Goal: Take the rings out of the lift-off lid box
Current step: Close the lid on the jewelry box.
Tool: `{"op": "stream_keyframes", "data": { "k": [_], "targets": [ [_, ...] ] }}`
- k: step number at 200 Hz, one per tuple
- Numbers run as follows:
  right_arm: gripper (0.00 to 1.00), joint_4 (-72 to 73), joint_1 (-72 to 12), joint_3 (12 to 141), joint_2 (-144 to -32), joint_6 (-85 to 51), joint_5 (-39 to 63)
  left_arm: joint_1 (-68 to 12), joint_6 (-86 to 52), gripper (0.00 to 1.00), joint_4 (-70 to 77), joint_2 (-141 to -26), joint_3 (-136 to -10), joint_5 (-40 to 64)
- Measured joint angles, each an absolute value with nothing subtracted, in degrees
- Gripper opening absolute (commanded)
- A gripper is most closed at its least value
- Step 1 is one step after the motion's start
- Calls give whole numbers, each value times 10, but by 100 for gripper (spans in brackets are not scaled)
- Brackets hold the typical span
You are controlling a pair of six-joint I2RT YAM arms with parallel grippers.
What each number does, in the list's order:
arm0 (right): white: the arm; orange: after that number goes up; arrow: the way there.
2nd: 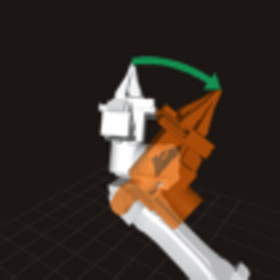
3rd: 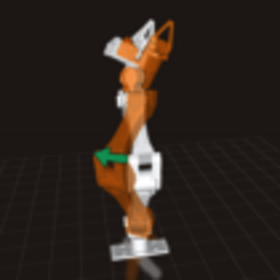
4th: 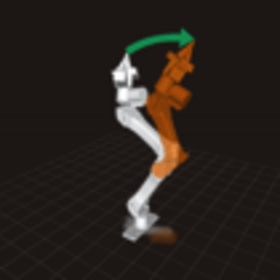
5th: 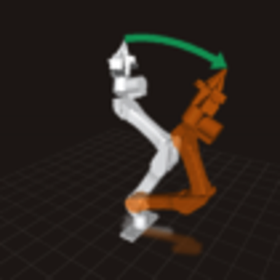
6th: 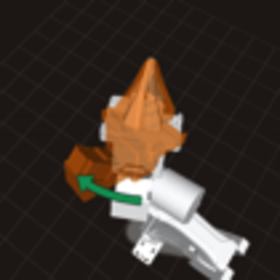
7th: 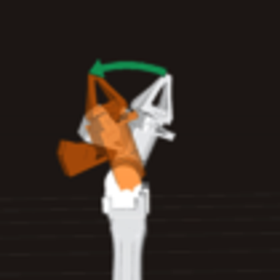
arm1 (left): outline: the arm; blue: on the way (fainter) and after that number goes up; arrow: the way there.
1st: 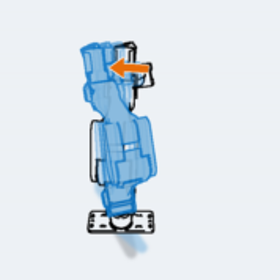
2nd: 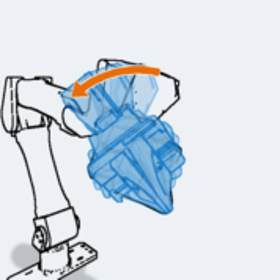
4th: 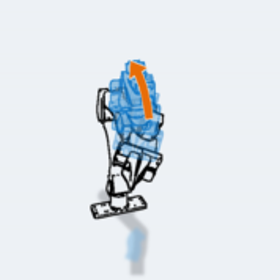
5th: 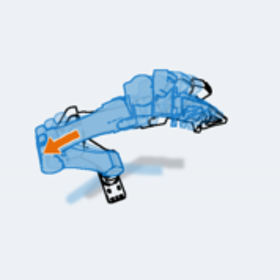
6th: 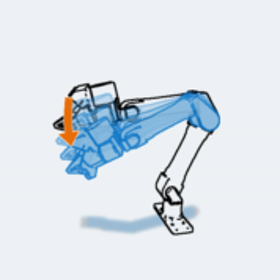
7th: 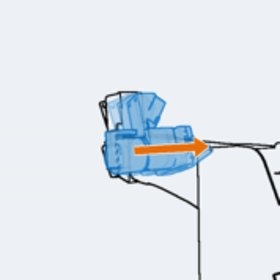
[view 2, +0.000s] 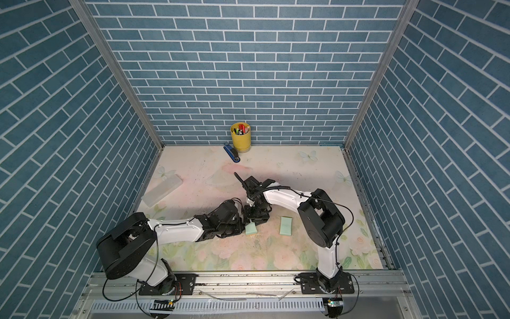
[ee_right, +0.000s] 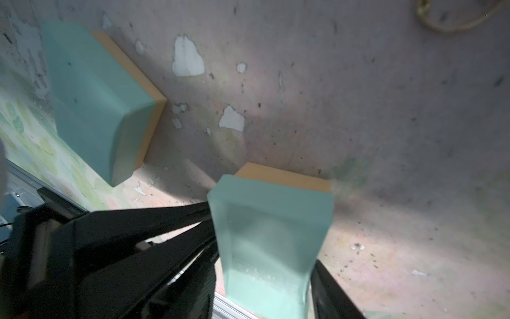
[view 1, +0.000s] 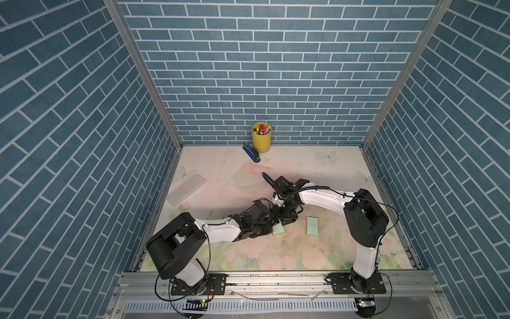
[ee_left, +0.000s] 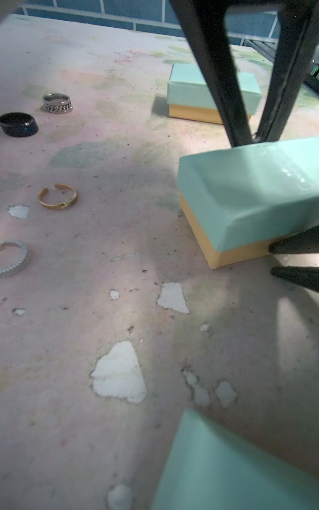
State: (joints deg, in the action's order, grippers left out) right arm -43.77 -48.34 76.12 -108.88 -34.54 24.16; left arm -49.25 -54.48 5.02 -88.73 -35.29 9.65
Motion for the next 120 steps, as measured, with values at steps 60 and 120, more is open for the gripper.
{"op": "stream_keyframes", "data": {
  "k": [60,120],
  "targets": [
    [66,-438,-481,751,-1079,-340,237,-493,-534,24,-3,-853,-353,81],
    [50,-444,-460,730,-1028,-321,238,-493,-496,40,-61,-771,-355,72]
  ]
}}
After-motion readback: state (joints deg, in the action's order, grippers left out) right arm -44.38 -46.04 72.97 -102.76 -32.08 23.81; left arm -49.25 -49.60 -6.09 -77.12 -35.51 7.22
